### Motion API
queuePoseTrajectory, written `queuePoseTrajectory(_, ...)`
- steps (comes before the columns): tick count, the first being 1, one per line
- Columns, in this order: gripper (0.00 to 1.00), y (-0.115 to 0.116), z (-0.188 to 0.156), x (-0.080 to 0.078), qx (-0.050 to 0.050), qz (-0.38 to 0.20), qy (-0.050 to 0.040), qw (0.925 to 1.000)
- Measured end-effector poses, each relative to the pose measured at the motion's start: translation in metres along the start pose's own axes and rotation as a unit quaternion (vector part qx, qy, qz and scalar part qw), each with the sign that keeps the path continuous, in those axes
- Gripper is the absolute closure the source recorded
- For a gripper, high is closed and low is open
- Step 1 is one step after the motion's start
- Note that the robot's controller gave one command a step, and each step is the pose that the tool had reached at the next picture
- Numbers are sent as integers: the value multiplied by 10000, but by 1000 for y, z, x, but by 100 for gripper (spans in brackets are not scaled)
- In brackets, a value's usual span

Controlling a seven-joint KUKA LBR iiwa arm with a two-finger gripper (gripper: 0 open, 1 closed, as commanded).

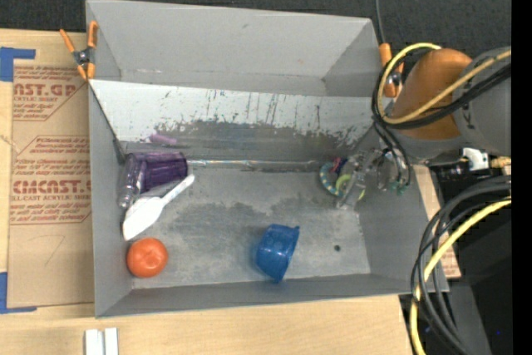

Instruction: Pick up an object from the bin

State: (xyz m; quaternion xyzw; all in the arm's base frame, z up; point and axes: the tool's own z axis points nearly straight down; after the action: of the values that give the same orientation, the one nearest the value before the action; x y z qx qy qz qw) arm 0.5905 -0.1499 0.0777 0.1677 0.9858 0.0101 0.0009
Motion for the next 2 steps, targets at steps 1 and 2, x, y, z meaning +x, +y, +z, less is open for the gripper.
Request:
queuePoseTrajectory(1, 100, 0, -10, 1, -2, -1, 10, 10000)
queuePoseTrajectory(2, 100, 1, -28, 3, 1, 2, 50, 10000)
